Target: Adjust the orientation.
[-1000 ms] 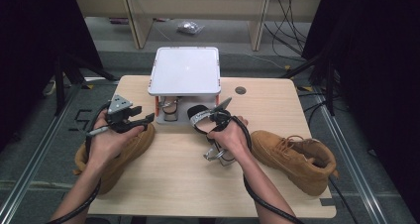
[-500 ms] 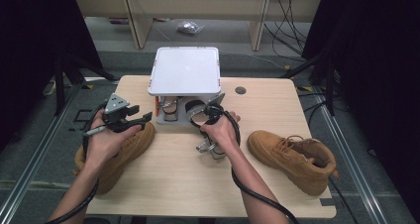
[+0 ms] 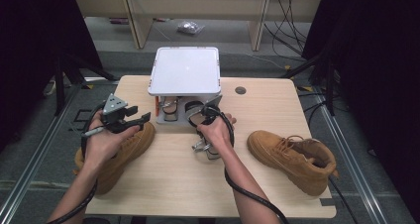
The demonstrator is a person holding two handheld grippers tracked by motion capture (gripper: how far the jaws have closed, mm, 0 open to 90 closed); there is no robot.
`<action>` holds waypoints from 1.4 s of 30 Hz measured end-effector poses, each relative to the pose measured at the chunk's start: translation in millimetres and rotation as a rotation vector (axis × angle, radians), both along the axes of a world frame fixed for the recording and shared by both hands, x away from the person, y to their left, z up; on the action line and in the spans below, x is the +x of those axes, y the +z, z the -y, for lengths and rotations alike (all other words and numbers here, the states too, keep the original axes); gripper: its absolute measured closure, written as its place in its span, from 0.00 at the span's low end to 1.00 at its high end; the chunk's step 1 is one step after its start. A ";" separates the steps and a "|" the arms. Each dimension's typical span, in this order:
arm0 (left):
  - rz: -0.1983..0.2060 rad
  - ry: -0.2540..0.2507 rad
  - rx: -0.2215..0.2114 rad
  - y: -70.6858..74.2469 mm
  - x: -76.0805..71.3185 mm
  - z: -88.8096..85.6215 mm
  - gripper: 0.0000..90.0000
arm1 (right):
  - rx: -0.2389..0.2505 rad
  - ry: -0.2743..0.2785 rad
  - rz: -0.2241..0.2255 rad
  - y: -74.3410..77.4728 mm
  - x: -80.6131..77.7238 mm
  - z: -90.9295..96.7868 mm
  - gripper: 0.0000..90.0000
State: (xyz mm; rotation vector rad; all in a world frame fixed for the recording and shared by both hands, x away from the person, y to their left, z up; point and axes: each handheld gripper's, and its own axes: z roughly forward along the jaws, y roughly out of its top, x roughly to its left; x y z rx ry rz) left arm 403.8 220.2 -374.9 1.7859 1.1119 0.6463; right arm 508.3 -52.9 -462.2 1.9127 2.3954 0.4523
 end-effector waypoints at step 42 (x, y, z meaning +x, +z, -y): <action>0.117 0.033 0.010 7.8 101.5 37.1 1.00 | 0.046 0.318 0.158 31.2 -84.2 79.7 1.00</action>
